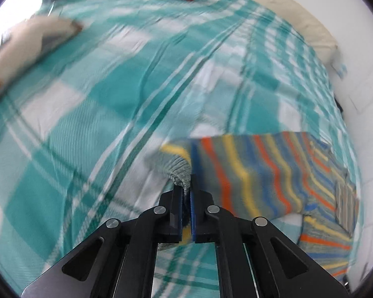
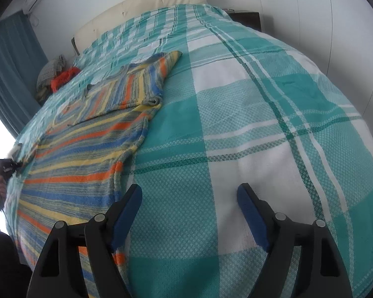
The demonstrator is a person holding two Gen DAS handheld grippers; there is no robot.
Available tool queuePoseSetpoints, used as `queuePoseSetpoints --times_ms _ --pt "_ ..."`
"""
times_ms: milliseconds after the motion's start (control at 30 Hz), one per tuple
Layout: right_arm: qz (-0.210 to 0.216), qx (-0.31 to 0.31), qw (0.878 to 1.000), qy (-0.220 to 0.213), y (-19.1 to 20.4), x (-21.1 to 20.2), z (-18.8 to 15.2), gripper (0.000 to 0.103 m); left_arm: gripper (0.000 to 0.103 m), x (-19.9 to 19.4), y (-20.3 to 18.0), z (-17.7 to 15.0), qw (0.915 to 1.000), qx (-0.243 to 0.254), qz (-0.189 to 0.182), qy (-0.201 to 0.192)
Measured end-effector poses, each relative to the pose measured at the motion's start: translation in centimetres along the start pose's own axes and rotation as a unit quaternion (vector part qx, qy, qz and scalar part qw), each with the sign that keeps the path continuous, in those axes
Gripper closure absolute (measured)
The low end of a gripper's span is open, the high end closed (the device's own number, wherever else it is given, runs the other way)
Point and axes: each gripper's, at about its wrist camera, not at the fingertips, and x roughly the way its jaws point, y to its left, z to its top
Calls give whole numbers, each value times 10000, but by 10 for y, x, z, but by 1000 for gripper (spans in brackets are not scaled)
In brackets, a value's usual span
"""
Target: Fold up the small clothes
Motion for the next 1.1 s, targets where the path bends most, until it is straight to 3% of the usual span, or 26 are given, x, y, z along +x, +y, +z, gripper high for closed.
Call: queuePoseSetpoints --times_ms 133,233,400,467,500,533,633,700,900,967,1100 --pt "-26 -125 9999 -37 1 -2 -4 24 100 -45 -96 20 9889 1419 -239 -381" --pt "1 -92 9999 -84 0 -3 -6 24 100 -68 -183 22 9707 2233 -749 -469" --pt "7 -110 9999 -101 0 -4 -7 24 96 -60 -315 -2 9406 2869 -1792 -279" --pt "14 -100 9999 -104 0 -4 -7 24 62 -41 -352 -21 9305 3040 -2040 84" --pt "19 -90 9999 -105 -1 -4 -7 24 24 -26 -365 -30 9300 3089 -1958 359" --pt "30 -72 9999 -106 -1 -4 -7 24 18 -17 -370 -35 9333 3070 -1809 439" --pt "97 -9 9999 -102 -3 -4 -7 24 18 -12 -350 -43 9405 2833 -1832 403" --pt "153 22 9998 -95 -5 -5 -6 24 18 -6 -323 -45 9506 2582 -1653 494" --pt "168 -21 9998 -56 -3 -1 -6 21 17 -22 -199 -73 9774 1979 -656 363" --pt "121 -63 9999 -62 -2 -1 -6 21 15 -27 -157 -90 9828 1804 -266 300" --pt "71 -131 9999 -78 0 -2 -7 21 15 -31 -102 -123 9873 1547 159 326"
